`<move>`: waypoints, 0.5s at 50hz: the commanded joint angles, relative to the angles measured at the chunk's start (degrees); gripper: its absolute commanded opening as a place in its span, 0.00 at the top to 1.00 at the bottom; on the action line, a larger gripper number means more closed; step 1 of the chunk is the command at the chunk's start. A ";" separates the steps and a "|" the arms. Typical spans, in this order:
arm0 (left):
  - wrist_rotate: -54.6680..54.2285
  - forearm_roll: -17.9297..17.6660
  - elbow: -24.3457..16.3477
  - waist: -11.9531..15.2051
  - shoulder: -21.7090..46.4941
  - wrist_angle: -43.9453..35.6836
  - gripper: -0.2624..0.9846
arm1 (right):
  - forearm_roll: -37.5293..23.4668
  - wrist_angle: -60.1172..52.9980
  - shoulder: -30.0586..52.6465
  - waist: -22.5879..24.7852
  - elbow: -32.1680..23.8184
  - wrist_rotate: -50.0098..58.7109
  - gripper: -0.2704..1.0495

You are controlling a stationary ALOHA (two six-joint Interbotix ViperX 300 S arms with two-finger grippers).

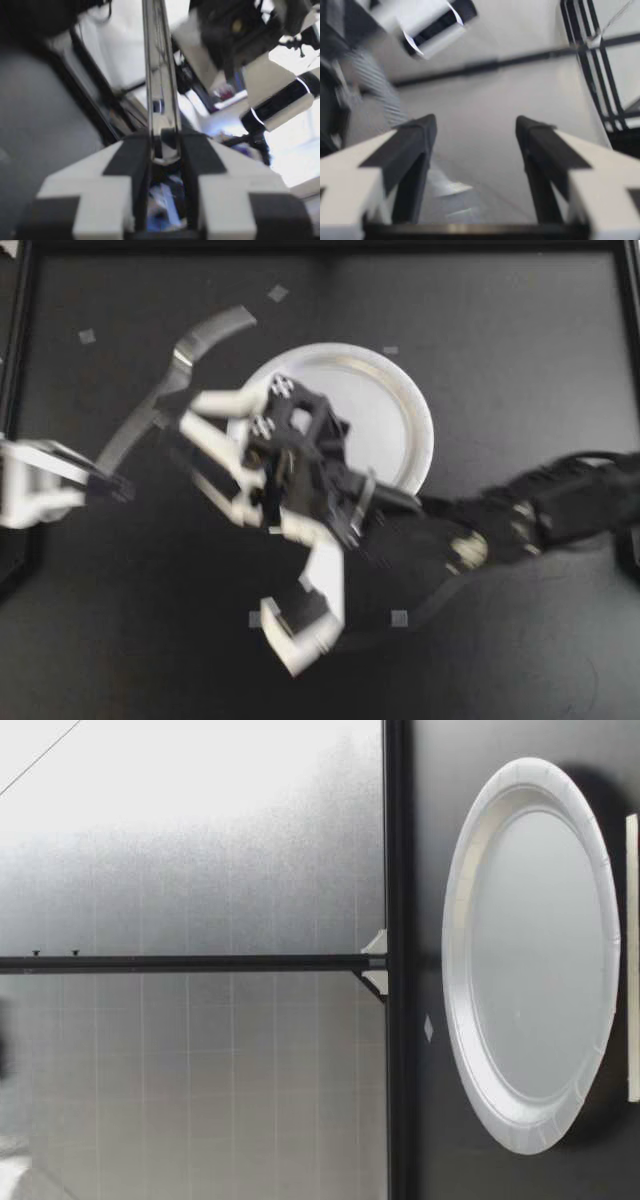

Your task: Pick up the fork and place it on the plate.

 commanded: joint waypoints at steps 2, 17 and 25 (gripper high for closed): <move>6.06 0.26 -2.37 3.43 -4.04 7.03 0.70 | -0.18 1.49 -3.16 3.78 -1.76 1.85 0.31; 22.24 0.35 -12.57 5.01 3.52 44.47 0.70 | 0.09 15.91 -13.01 10.46 2.55 3.08 0.31; 29.53 0.35 -8.26 5.01 9.67 44.21 0.70 | 0.44 23.38 -16.35 10.72 8.44 8.61 0.31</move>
